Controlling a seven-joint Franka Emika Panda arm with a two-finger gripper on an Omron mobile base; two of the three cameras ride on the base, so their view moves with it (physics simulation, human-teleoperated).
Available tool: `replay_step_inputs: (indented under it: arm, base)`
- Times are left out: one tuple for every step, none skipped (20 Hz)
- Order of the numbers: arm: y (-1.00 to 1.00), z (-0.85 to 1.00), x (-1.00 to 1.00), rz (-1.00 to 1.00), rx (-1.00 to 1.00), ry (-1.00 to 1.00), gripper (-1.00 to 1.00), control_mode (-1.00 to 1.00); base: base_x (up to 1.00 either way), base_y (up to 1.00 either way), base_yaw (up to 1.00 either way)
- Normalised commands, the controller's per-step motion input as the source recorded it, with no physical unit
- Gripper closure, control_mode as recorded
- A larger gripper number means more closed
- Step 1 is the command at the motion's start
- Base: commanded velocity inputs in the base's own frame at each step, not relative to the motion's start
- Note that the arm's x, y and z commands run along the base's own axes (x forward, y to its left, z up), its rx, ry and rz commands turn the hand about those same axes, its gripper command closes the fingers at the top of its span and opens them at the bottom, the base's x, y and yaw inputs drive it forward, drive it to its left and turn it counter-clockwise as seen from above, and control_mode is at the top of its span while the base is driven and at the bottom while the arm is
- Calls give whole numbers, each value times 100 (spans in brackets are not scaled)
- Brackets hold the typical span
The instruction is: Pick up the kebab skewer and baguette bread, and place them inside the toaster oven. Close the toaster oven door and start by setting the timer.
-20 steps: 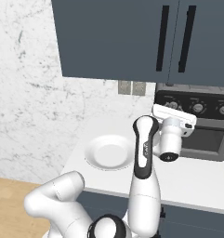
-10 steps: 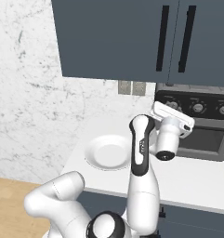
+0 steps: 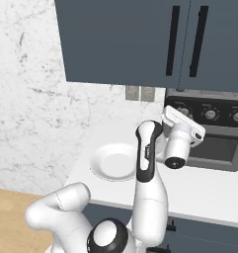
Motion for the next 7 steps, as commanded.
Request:
replay_step_inputs:
  arm:
    - [0,0,0,0,23,6,100,-100]
    - [0,0,0,0,24,6,100,-100]
    - [0,0,0,0,24,7,100,-100]
    - [0,0,0,0,24,6,100,-100]
    - [0,-3,0,0,25,5,100,-100]
    - [0,-4,0,0,25,4,100,-100]
    - [0,-9,0,0,26,4,100,-100]
  base:
    - [0,0,0]
    - [0,0,0]
    - [0,0,0]
    - [0,0,0]
    - [0,0,0]
    - [0,0,0]
    - [0,0,0]
